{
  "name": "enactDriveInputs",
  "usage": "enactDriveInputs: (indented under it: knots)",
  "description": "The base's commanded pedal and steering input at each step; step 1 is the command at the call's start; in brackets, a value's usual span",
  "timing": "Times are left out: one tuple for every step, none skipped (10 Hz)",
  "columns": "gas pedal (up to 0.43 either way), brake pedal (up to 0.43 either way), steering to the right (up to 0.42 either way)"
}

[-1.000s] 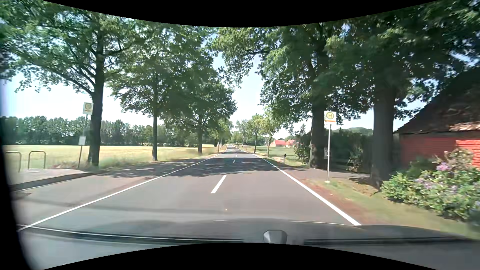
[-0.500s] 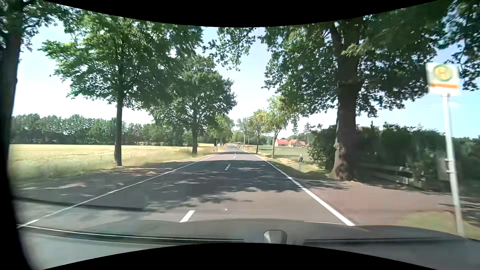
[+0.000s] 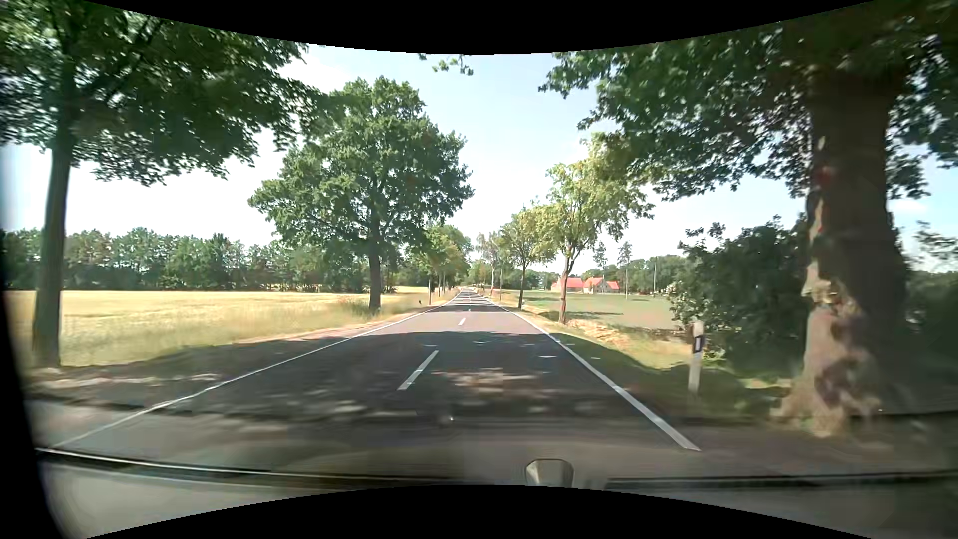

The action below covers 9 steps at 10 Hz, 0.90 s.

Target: Follow the waypoints while adhering to traffic rules and regulations

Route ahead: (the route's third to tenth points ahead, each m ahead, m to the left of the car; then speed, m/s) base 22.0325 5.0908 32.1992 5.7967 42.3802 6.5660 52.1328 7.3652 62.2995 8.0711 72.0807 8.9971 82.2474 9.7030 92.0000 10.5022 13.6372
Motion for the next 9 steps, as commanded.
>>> enactDriveInputs:
  knots:
    - [0.461, 0.006, -0.015]
    - [0.461, 0.006, -0.016]
    - [0.461, 0.006, -0.016]
    - [0.461, 0.006, -0.016]
    - [0.449, 0.006, -0.016]
    - [0.449, 0.006, -0.015]
    - [0.449, 0.006, -0.015]
    - [0.449, 0.006, -0.014]
    - [0.449, 0.006, -0.014]
